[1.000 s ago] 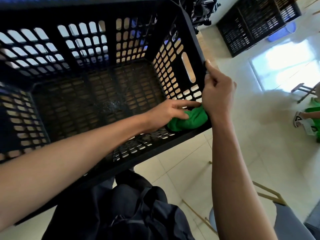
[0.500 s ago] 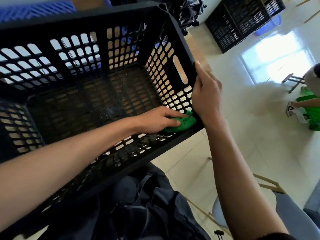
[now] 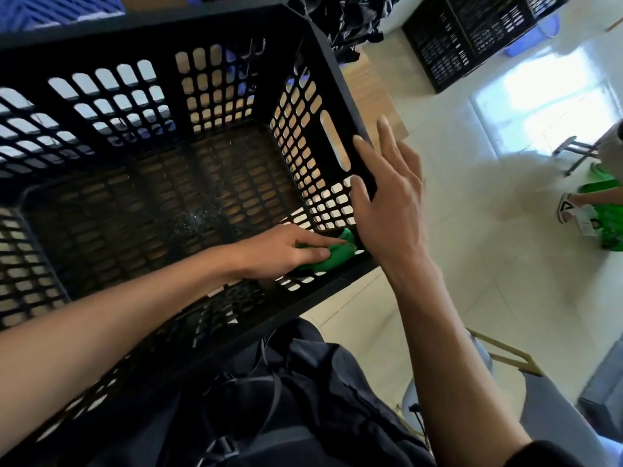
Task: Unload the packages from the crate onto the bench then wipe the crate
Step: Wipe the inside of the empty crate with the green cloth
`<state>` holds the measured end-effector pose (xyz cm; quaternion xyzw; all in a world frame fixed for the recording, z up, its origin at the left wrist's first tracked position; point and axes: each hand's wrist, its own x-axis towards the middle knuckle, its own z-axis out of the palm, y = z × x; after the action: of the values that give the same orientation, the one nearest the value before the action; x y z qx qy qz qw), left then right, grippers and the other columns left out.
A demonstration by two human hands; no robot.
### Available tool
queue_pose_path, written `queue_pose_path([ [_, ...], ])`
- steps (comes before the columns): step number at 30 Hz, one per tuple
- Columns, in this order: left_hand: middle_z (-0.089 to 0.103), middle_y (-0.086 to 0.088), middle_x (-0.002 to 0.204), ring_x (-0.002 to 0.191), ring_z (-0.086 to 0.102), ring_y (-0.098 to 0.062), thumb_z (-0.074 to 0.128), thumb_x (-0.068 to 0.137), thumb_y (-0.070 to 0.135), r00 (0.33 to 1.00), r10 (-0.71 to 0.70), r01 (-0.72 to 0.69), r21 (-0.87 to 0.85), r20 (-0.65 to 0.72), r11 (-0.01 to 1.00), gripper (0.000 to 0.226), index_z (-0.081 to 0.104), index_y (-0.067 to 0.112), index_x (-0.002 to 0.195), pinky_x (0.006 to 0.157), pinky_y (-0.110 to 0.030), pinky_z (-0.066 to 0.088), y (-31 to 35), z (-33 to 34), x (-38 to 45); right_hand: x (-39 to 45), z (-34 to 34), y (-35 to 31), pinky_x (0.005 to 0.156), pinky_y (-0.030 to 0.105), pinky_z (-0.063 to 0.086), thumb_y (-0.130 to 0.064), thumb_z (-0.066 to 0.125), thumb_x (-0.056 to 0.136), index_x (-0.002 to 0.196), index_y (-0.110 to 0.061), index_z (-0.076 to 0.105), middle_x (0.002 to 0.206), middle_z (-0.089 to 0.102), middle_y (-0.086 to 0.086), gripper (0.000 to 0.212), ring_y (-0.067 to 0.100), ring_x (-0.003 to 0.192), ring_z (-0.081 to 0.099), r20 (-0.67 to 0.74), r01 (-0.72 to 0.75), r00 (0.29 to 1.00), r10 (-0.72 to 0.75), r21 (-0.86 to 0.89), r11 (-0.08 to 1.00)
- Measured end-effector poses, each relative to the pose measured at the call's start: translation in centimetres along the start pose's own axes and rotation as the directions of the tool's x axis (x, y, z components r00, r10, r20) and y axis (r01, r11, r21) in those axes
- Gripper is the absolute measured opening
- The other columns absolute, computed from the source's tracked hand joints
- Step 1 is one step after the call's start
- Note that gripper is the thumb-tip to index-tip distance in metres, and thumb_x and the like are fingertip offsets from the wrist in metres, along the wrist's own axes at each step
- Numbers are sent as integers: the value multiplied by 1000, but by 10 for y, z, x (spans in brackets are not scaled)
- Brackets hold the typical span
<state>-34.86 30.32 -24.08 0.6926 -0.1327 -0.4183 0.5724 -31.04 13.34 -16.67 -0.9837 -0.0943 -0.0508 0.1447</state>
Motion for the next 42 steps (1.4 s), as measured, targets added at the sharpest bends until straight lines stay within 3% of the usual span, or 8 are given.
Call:
queue_pose_path([
  [6,64,20,135,126,55,3,59,102,38,999,-32,32,81,0,996,33,61,49,133,117,-33,37,-15,-8,-7,-49,2,-5,97,40,43,-5,66,93,119,-13,75,134,66,1,28,22,120,54,-102,116,989,-108,78,990],
  [12,66,40,106,107,55,20,63,100,35,998,-56,55,86,0,995,37,59,70,111,96,-9,38,-27,-14,-23,-63,17,-23,80,36,54,-16,54,98,115,-19,75,115,73,-7,28,12,105,63,53,87,994,-93,107,990],
  [16,69,23,122,115,61,4,61,101,35,999,-18,16,52,29,999,30,66,45,129,107,-32,44,-22,-11,-20,-62,17,-26,77,32,56,-21,49,96,114,-23,75,109,74,-9,32,7,101,66,41,23,999,-28,116,993],
  [22,61,12,142,134,50,-7,51,107,29,995,-74,69,66,70,995,36,59,40,140,120,-40,31,-24,-5,-21,-60,16,-31,70,32,54,-22,49,95,112,-26,75,99,74,-13,32,5,88,66,45,-58,998,54,100,993],
  [26,60,8,144,136,49,-11,50,106,24,995,-93,90,84,32,992,39,57,34,143,120,-40,29,-23,0,-19,-59,14,-35,71,28,48,-24,51,94,114,-26,75,100,76,-12,31,9,90,68,78,-87,994,82,69,994],
  [30,60,7,143,135,51,-7,51,103,7,998,-52,53,-69,19,996,45,59,29,141,120,-28,30,-16,-1,-22,-60,14,-37,77,31,53,-23,50,95,116,-26,74,104,75,-12,32,7,93,67,50,-121,992,116,111,986],
  [35,67,-3,132,125,62,-13,50,100,-7,1000,19,-20,-287,-7,958,54,50,26,143,107,-24,46,-13,2,-28,-62,17,-34,81,39,55,-18,44,93,118,-26,74,108,75,-10,40,9,95,67,-8,-138,990,141,174,975],
  [42,66,-3,135,128,59,-14,51,103,2,997,69,-77,-323,-35,943,44,52,14,146,110,-28,46,-12,9,-21,-66,20,-31,80,45,54,-7,40,90,118,-15,74,102,74,-3,45,17,91,68,-80,-128,984,156,285,950],
])
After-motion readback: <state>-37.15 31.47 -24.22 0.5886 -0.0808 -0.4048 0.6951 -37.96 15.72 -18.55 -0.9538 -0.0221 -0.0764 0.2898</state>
